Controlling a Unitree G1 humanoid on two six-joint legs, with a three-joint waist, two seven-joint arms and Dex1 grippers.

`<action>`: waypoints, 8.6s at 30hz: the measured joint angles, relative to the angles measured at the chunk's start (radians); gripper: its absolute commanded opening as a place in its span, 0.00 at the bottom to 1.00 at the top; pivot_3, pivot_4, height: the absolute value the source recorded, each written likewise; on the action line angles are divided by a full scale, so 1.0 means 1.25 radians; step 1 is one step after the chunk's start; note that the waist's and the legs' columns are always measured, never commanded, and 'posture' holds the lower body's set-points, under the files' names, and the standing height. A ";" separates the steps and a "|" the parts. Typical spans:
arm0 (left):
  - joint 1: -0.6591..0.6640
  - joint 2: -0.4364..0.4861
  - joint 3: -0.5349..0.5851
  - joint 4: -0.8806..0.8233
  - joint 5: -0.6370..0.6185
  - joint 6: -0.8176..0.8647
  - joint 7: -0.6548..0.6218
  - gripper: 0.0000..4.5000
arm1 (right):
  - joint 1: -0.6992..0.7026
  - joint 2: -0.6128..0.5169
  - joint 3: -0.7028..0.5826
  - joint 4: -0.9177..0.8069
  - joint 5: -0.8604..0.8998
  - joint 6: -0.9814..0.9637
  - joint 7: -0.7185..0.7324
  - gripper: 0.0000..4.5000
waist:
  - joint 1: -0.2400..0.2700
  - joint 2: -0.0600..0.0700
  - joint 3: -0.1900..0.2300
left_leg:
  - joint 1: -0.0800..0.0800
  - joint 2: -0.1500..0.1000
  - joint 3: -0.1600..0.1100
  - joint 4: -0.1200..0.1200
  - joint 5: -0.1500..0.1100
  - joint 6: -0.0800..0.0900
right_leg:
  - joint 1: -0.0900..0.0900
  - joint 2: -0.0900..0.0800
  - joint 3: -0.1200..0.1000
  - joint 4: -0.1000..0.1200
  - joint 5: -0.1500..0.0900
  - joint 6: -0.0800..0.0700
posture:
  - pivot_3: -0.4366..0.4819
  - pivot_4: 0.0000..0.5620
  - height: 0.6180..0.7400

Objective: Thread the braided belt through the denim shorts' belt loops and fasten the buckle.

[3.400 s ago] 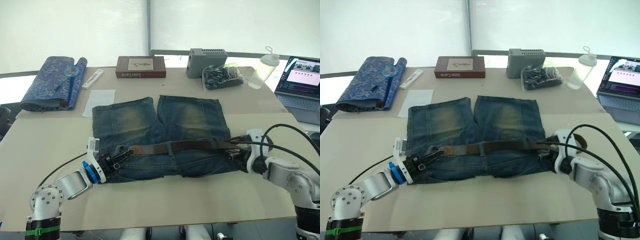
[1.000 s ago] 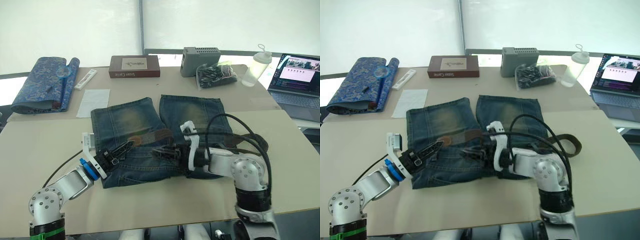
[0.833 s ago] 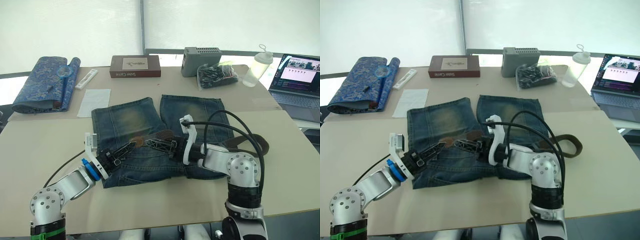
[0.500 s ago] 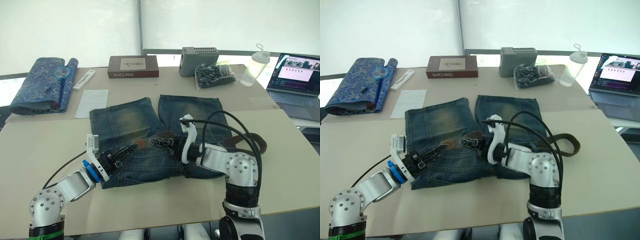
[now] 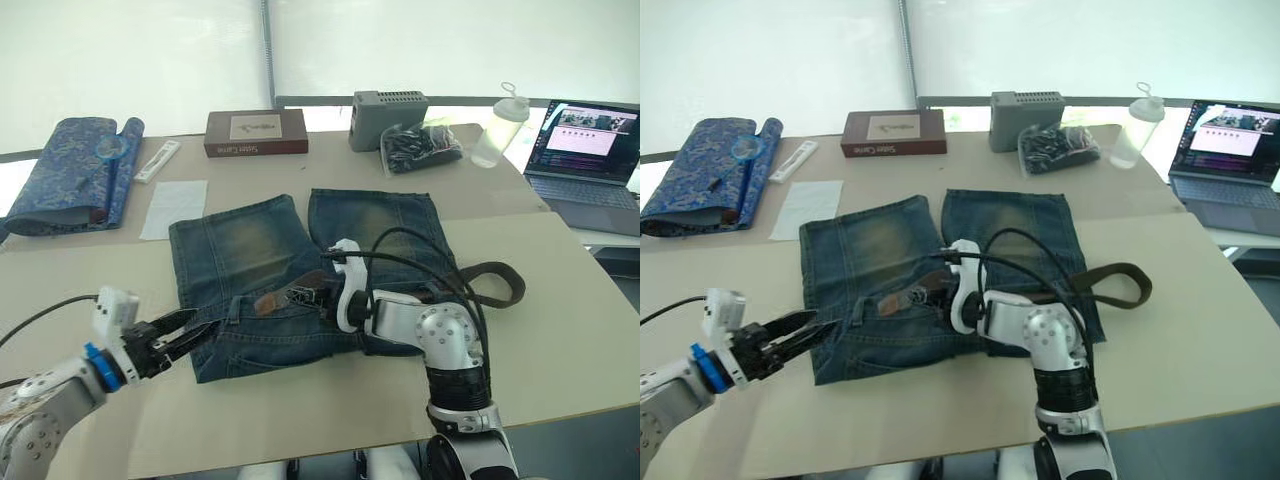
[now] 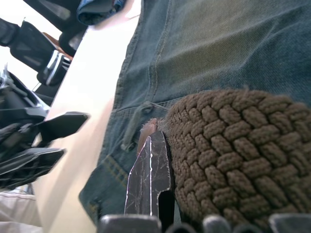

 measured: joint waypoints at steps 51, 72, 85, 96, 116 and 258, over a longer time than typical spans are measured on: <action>-0.295 -0.234 -0.396 0.130 0.301 -0.043 -0.094 0.74 | 0.027 -0.126 -0.283 -0.016 0.048 0.106 0.103 0.00 | 0.005 0.005 -0.007 | 0.005 0.012 0.002 0.004 -0.003 0.000 | 0.011 0.010 0.000 -0.003 0.003 -0.004 | 0.48 0.27 1.00; -0.133 -0.180 -0.287 0.004 0.304 -0.070 -0.028 0.74 | 0.005 -0.062 -0.132 0.042 -0.078 0.010 0.081 0.00 | 0.006 0.005 -0.006 | 0.006 0.012 0.002 0.004 -0.003 0.000 | 0.011 0.010 -0.001 -0.002 0.003 -0.005 | 0.48 0.27 1.00; -0.147 -0.193 -0.340 0.010 0.337 -0.089 -0.027 0.74 | -0.007 0.056 -0.146 0.098 -0.098 -0.001 0.044 0.00 | -0.007 0.005 -0.007 | 0.007 0.013 0.002 0.002 -0.004 -0.001 | 0.011 0.011 -0.001 -0.002 0.002 -0.006 | 0.48 0.27 1.00; -0.117 -0.209 -0.301 0.005 0.298 -0.078 -0.010 0.74 | -0.017 0.058 -0.105 0.153 -0.097 -0.019 0.079 0.00 | -0.020 0.005 -0.007 | 0.009 0.015 0.002 0.002 -0.005 -0.003 | 0.011 0.012 -0.001 -0.002 0.001 -0.008 | 0.48 0.27 1.00; -0.140 -0.236 -0.030 0.067 -0.126 0.228 0.200 0.74 | -0.048 0.058 0.052 0.264 -0.149 -0.149 0.201 0.00 | -0.021 0.003 -0.008 | 0.014 0.023 0.003 0.002 -0.008 -0.009 | 0.014 0.022 0.001 -0.001 -0.001 -0.014 | 0.48 0.27 1.00; -0.180 -0.039 0.274 0.418 -0.113 0.247 0.239 0.19 | 0.100 -0.690 0.123 0.055 -0.649 -0.738 0.648 0.43 | 0.026 -0.009 -0.007 | 0.007 0.024 0.007 0.004 -0.009 -0.010 | 0.008 0.013 -0.001 -0.002 -0.005 -0.015 | 0.48 0.27 1.00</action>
